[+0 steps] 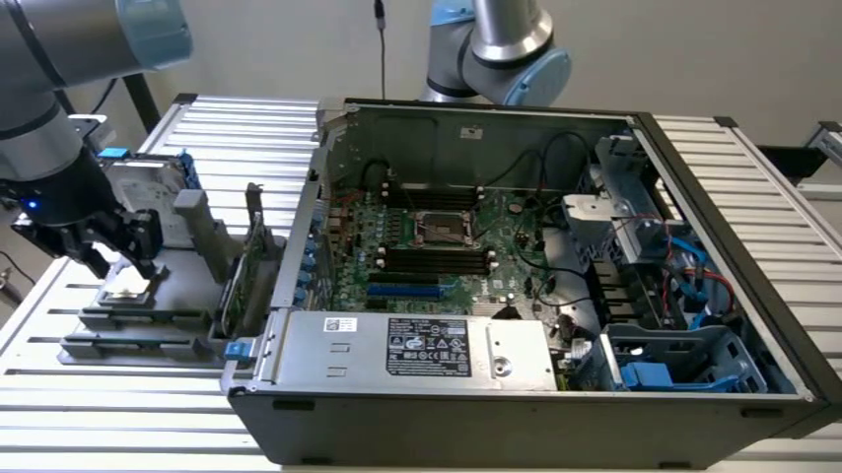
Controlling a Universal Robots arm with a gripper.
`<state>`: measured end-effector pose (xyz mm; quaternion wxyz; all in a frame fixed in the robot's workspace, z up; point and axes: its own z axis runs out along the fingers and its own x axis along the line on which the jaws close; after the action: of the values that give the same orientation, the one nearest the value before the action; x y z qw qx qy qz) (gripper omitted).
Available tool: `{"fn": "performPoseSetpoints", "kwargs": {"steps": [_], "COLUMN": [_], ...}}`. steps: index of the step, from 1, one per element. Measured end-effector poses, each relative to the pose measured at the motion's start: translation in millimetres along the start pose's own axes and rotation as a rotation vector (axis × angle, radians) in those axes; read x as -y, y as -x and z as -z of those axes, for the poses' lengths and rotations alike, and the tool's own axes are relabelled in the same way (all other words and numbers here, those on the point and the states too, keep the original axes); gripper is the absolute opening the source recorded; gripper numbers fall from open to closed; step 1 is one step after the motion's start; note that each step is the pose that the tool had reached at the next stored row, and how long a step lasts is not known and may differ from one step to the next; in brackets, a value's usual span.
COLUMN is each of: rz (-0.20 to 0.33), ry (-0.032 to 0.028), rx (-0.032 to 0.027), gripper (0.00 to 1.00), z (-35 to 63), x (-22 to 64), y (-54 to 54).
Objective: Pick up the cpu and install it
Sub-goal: 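Pick up the cpu and move it towards the insertion slot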
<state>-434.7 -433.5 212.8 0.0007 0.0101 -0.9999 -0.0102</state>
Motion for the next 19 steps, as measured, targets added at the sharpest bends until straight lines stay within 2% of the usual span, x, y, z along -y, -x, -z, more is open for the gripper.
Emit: {"fn": "performPoseSetpoints", "kwargs": {"steps": [4,10,13,16,19], "rz": [-0.022,-0.029,-0.029,-0.029,-0.030], "ry": [0.0002,0.0012,0.0057,0.0127,0.0180], "rx": [-0.0010,-0.0021,-0.0031,-0.0047,-0.0107], "gripper": [0.60,0.60,0.60,0.60,0.60], "z": [-3.8,-10.6,-13.5,-15.5,-16.6], "x": [-1.0,-1.1,-1.1,-1.0,-1.1], "y": [-0.7,-4.0,-3.8,-3.7,-3.6]}}
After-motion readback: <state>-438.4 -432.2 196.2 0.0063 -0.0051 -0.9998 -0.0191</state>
